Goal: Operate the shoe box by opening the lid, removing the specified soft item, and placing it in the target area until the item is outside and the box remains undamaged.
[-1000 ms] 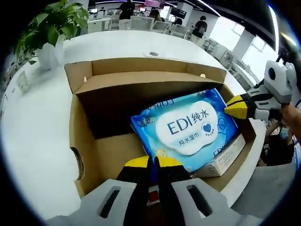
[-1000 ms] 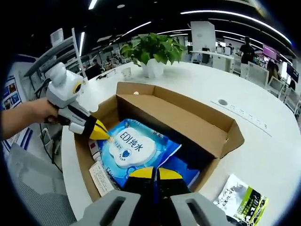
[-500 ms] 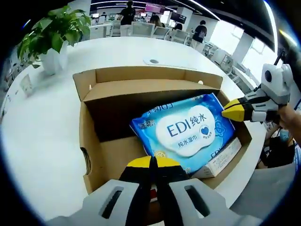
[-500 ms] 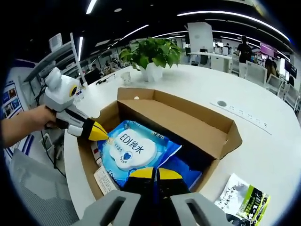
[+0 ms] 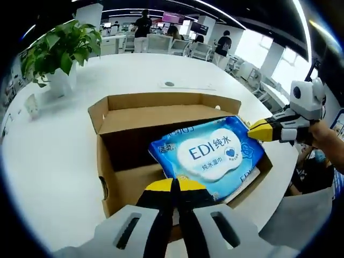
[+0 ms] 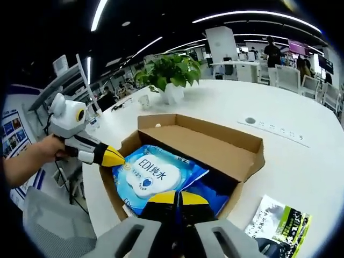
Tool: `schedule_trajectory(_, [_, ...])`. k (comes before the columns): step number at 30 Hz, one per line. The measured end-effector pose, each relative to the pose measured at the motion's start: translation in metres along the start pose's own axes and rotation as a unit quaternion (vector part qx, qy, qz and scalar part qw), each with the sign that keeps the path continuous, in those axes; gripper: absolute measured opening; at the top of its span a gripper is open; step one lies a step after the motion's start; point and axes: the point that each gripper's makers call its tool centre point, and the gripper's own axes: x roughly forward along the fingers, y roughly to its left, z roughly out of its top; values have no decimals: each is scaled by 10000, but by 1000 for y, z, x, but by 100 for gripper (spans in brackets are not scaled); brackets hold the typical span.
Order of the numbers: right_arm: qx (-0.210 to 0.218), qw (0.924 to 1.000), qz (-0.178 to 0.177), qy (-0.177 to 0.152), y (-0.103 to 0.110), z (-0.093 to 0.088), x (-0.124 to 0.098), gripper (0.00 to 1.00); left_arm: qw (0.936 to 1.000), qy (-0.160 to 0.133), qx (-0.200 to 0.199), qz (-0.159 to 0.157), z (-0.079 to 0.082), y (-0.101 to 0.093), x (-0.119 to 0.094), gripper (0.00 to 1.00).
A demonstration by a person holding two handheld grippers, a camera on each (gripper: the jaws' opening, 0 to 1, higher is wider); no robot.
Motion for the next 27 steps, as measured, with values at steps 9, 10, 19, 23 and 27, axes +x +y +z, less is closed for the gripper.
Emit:
schedule_trajectory(9, [48,9999,1,-114,0,4,-19,0,9998,-168,48,-96,10,-17,-11,0])
schedule_trajectory(10, [61,9999,1,-128,0,4,-21,0,9998,-182,54,-105,11,-18,-12,0])
schedule_trajectory(19, [173,9996,-88,-224,-9,6,-42,0,9992,-293,130,-253,22,-40,-14,0])
schedule_trajectory(23, [221,9993,-154,-259,-15,5,-53,0,9988,-321,164,-319,27,-50,-12,0])
schedule_trajectory(27, [288,9988,-220,-315,-21,4,-64,0,9984,-337,209,-406,31,-62,-9,0])
